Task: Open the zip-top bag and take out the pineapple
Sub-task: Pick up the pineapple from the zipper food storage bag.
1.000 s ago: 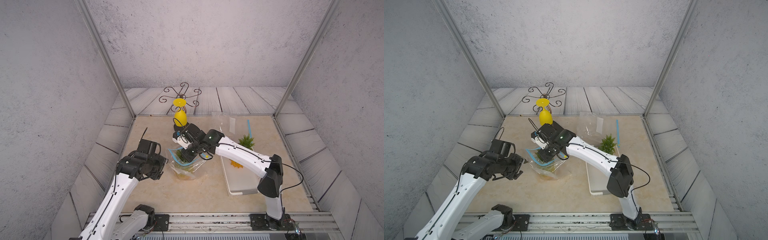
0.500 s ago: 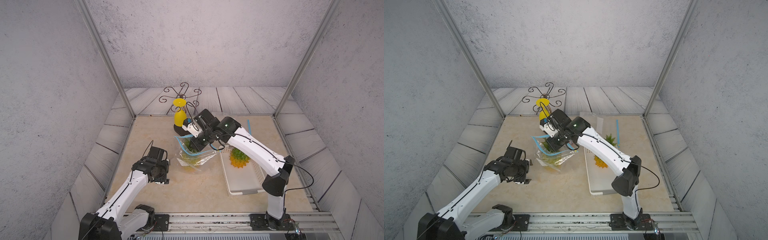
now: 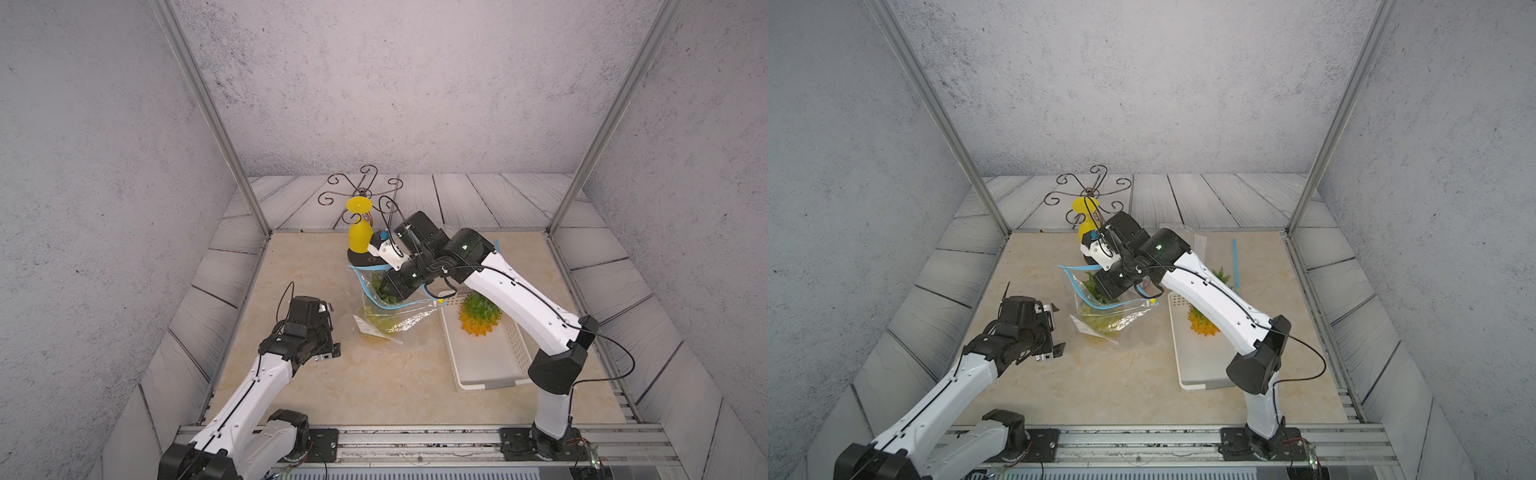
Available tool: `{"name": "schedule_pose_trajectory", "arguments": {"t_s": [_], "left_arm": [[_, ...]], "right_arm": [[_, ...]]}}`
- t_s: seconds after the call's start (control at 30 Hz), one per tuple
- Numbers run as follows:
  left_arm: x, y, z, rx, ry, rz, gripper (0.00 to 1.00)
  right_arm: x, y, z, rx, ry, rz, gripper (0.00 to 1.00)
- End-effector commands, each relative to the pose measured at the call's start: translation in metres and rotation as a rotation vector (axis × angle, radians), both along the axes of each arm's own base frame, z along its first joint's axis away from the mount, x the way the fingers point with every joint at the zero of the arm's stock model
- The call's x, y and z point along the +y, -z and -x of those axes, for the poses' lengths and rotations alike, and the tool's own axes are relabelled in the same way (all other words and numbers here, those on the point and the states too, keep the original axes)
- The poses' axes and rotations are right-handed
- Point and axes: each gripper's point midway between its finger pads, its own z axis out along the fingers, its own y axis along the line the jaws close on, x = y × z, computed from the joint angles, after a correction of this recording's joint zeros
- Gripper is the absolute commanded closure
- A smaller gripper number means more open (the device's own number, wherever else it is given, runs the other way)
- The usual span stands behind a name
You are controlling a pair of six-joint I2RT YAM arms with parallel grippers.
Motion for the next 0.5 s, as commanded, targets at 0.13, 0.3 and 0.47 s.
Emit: {"name": "schedule_pose_trajectory", "arguments": {"t_s": [0.13, 0.3, 0.47], "left_arm": [[-0.032, 0.01, -0.018, -0.055, 0.159, 0.104, 0.03], [-0.037, 0.009, -0.036, -0.096, 0.203, 0.084, 0.25], [-0.041, 0.013, -0.041, -0.058, 0.247, 0.051, 1.0]], "right_arm": [[0.002, -0.062, 0.012, -0.033, -0.025, -0.184, 1.0], [0.001, -0.069, 0.012, -0.024, -0.023, -0.206, 1.0], [-0.002, -0.077, 0.013, -0.021, -0.023, -0.227, 1.0]]}}
